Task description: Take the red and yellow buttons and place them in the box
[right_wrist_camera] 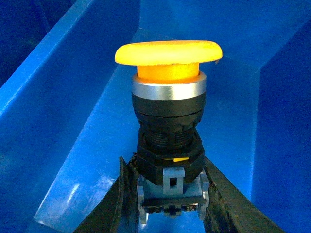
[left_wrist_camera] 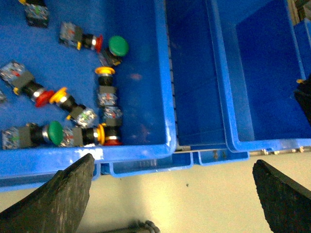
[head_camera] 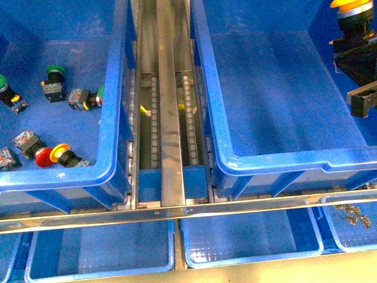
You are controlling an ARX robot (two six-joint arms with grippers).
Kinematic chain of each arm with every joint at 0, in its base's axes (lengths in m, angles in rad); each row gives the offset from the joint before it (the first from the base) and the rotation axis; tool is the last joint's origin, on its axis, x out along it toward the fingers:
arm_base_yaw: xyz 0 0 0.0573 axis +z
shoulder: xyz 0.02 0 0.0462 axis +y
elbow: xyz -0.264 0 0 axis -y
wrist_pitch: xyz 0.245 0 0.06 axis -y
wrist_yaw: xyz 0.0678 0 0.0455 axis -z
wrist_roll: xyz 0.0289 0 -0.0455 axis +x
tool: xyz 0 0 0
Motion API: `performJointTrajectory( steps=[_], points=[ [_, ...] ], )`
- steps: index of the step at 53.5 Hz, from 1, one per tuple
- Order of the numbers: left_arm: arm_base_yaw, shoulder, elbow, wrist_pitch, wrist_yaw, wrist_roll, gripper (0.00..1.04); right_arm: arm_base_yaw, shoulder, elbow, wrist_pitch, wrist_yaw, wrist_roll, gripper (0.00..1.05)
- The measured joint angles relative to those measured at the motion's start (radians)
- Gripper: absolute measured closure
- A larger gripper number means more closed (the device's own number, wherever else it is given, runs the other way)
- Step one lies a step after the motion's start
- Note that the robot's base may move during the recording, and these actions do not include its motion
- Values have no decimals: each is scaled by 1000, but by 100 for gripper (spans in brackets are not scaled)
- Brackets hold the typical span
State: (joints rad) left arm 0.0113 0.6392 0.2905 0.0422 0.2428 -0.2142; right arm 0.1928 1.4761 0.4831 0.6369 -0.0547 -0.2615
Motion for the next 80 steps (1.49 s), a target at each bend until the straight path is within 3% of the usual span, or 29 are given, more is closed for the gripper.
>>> performJointTrajectory(
  steps=[2, 6, 12, 22, 48, 67, 71, 80],
  points=[
    [-4, -23, -85, 193, -140, 83, 27, 11, -5, 1, -17, 27, 11, 78],
    [-7, -50, -154, 377, -236, 150, 43, 39, -5, 2, -38, 84, 56, 78],
    [-10, -113, -185, 382, -245, 189, 70, 81, 4, 29, -43, 144, 109, 78],
    [-10, -186, -219, 340, -244, 198, 102, 121, 27, 69, -49, 197, 148, 78],
    [-10, -360, -270, 239, -243, 204, 102, 148, 42, 84, -63, 291, 203, 78],
    [-9, -465, -270, 138, -238, 206, 102, 158, 50, 77, -32, 299, 222, 78],
    [-10, -585, -270, -22, -240, 206, 102, 156, 49, 73, -30, 301, 224, 78],
    [-10, -624, -270, -42, -243, 207, 102, 173, 43, 63, -34, 290, 224, 78]
  ],
)
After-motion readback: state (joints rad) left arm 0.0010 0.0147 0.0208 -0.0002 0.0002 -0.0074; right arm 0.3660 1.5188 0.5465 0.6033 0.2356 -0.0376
